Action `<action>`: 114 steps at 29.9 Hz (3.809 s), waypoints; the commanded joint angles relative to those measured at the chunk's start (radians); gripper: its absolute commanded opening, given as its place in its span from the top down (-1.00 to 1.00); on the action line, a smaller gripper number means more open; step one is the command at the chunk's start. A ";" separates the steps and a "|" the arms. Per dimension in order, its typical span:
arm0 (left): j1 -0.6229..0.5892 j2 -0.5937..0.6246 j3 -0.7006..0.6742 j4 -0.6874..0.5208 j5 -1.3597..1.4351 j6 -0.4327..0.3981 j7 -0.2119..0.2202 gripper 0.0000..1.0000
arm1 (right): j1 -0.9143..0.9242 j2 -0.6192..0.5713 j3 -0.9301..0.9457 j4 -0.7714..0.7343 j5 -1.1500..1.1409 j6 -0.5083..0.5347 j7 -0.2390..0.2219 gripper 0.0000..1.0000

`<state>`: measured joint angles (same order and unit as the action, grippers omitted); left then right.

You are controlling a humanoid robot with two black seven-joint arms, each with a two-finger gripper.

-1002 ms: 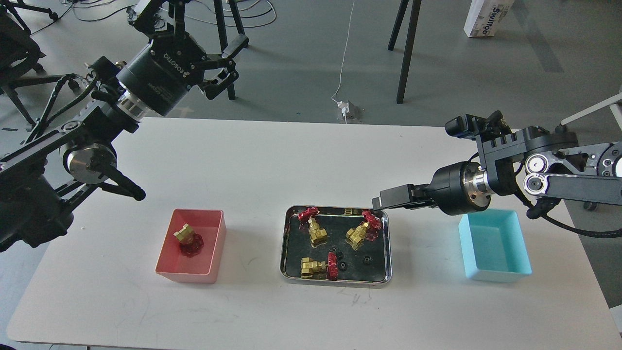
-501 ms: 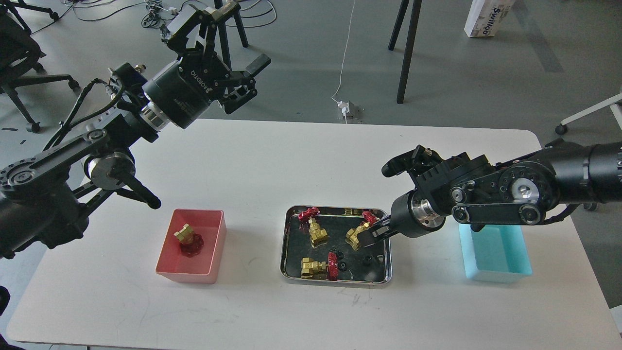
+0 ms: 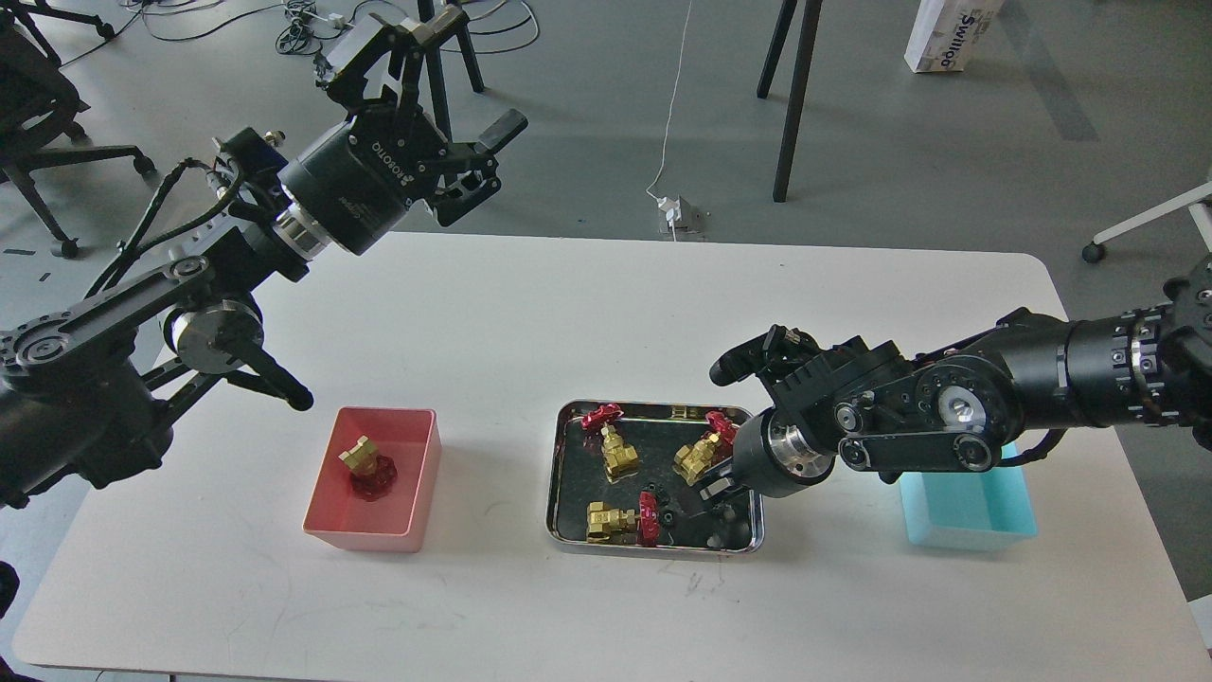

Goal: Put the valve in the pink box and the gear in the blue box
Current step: 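Lower the right gripper and grasp the small black gear, then lift the gear and carry it over the light blue box, then release the gear into the blue box and hold the right gripper above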

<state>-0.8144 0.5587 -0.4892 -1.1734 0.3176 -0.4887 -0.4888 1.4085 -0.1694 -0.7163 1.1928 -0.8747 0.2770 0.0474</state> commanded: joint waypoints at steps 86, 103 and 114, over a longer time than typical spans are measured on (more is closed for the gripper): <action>0.063 -0.071 -0.002 0.026 0.000 0.000 0.000 -0.99 | 0.034 -0.818 0.097 0.181 -0.138 -0.116 -0.015 0.76; 0.066 -0.092 0.003 0.044 0.001 0.000 0.000 -0.99 | -0.218 -0.848 0.250 0.243 -0.127 -0.130 -0.012 -0.97; 0.060 -0.083 0.004 0.090 0.005 0.000 0.000 -0.99 | -0.253 -0.883 0.380 0.242 -0.070 -0.144 -0.006 -1.00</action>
<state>-0.7437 0.4697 -0.4833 -1.0984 0.3217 -0.4887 -0.4887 1.1632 -1.0400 -0.3824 1.4358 -0.9660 0.1375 0.0413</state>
